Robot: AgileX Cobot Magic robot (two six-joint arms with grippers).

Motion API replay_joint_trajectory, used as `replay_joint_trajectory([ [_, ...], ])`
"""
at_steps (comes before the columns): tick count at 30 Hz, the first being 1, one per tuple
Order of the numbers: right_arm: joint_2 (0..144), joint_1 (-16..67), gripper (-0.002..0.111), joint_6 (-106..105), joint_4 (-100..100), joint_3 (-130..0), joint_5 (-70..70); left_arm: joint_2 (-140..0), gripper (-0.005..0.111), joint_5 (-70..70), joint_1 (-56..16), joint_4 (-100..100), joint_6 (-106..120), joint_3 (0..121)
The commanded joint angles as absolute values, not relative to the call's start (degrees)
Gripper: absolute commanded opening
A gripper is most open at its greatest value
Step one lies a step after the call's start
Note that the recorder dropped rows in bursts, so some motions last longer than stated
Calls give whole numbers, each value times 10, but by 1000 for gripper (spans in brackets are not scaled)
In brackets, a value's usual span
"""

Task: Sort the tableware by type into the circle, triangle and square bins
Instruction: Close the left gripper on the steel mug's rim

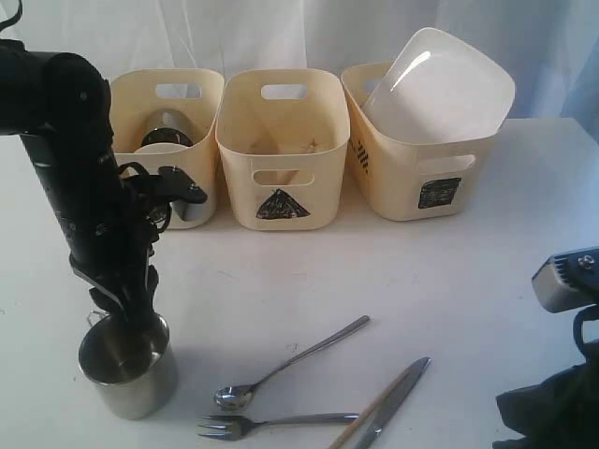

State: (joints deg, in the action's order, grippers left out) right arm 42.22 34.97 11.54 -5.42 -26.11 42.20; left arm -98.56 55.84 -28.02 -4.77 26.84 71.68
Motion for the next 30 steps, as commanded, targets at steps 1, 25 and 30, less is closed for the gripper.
replay_joint_trajectory([
  [1,418,348,0,118,-53,-257,423,-977,44,583,-280,-32,274,714],
  [25,418,348,0,118,-54,-257,421,-954,53,549,-280,-40,388,714],
  [30,418,348,0,118,-56,-257,421,-954,53,553,-280,-47,397,714],
])
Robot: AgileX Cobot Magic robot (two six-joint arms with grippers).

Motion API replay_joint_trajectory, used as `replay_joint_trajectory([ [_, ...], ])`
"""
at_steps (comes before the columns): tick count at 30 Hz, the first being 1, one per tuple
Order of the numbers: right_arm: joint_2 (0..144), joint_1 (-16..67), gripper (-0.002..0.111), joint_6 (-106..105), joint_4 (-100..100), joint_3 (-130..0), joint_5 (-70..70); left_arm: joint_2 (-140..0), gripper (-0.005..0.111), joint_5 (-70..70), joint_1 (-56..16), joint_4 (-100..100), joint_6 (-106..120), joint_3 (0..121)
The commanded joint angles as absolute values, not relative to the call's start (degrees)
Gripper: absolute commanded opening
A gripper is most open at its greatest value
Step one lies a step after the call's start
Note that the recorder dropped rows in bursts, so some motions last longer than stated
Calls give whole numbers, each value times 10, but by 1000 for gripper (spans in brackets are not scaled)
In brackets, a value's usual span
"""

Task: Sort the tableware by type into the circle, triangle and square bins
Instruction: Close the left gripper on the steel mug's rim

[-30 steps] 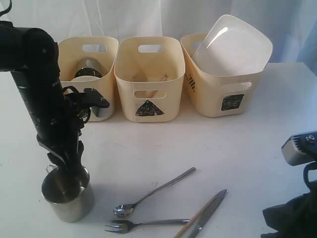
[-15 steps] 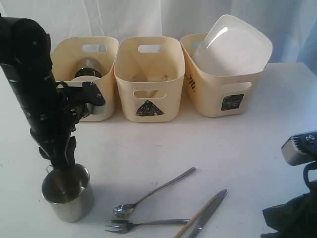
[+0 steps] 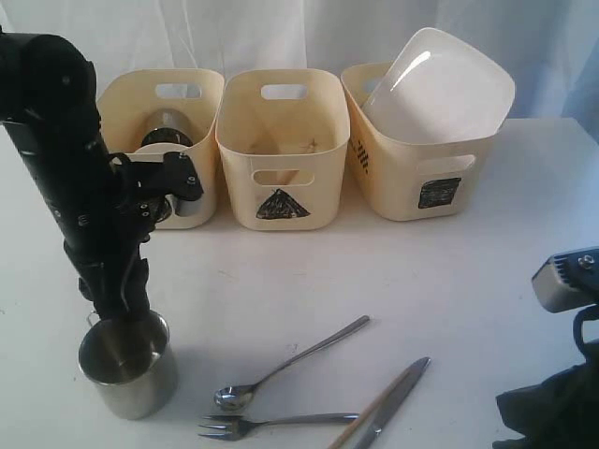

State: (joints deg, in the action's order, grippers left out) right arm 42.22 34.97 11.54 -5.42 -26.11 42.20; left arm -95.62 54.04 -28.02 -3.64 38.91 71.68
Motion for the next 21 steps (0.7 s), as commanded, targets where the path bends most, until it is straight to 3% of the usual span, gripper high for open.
replay_joint_trajectory([
  [1,418,348,0,118,-57,-257,421,-954,53,557,-280,-50,401,714],
  [21,418,348,0,118,-59,-257,421,-994,53,560,-280,-55,449,714],
])
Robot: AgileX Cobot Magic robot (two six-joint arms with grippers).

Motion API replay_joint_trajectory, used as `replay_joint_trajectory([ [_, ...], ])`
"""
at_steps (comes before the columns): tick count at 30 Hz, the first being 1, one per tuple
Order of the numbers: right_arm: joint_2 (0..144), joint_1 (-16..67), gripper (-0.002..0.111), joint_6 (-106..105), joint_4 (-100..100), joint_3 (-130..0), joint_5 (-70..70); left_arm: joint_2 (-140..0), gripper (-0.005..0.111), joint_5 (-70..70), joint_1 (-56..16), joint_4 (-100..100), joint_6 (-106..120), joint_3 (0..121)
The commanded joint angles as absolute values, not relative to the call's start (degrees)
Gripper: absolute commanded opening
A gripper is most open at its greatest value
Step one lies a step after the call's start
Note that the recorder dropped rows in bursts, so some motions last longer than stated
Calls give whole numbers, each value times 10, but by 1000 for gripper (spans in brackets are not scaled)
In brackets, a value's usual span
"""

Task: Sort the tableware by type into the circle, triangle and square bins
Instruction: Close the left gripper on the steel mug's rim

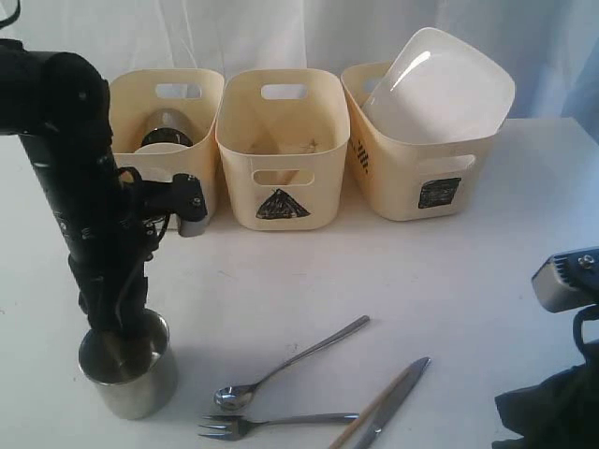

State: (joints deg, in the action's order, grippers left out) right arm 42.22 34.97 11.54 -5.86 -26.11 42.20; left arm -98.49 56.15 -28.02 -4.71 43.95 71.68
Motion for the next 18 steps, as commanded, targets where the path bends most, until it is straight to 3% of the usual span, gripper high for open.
replay_joint_trajectory([
  [1,418,348,0,118,-59,-257,421,-994,53,556,-280,-55,449,714],
  [10,418,348,0,118,-59,-257,421,-1030,48,538,-280,-55,454,714],
  [13,418,348,0,118,-59,-257,421,-1032,37,540,-280,-55,454,714],
  [18,418,348,0,118,-59,-257,421,-1032,6,540,-280,-55,452,714],
])
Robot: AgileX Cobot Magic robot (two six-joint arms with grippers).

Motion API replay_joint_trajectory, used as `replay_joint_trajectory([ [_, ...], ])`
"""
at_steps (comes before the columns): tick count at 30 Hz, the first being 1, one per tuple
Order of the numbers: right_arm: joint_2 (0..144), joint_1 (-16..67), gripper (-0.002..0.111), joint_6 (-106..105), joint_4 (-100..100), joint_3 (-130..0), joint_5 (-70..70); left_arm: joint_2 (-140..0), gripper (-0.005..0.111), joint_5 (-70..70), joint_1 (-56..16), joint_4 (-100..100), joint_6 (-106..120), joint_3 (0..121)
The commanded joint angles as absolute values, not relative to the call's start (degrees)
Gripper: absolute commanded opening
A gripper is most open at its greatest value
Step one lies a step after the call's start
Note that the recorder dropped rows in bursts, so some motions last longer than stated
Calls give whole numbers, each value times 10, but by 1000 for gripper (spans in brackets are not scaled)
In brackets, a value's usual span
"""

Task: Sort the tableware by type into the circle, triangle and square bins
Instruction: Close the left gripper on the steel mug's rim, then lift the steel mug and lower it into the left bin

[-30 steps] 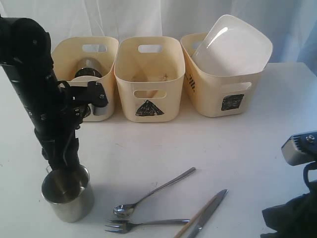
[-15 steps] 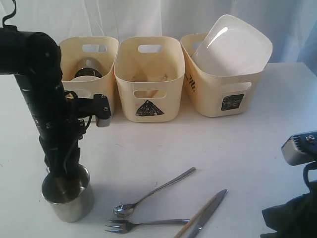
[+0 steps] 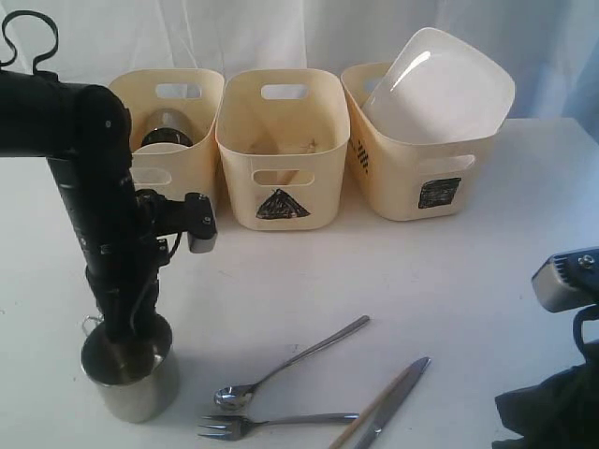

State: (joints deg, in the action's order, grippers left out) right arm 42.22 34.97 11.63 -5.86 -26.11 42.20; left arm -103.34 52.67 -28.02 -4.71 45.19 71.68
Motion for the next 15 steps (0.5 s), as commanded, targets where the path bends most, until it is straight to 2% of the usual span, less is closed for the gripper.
replay_joint_trajectory([
  [1,418,348,0,118,-59,-257,421,-1032,0,540,-280,-55,450,714],
  [9,418,348,0,118,-59,-257,422,-1021,0,532,-280,-55,433,714],
  [15,418,348,0,118,-59,-257,422,-955,0,461,-280,-55,433,714],
])
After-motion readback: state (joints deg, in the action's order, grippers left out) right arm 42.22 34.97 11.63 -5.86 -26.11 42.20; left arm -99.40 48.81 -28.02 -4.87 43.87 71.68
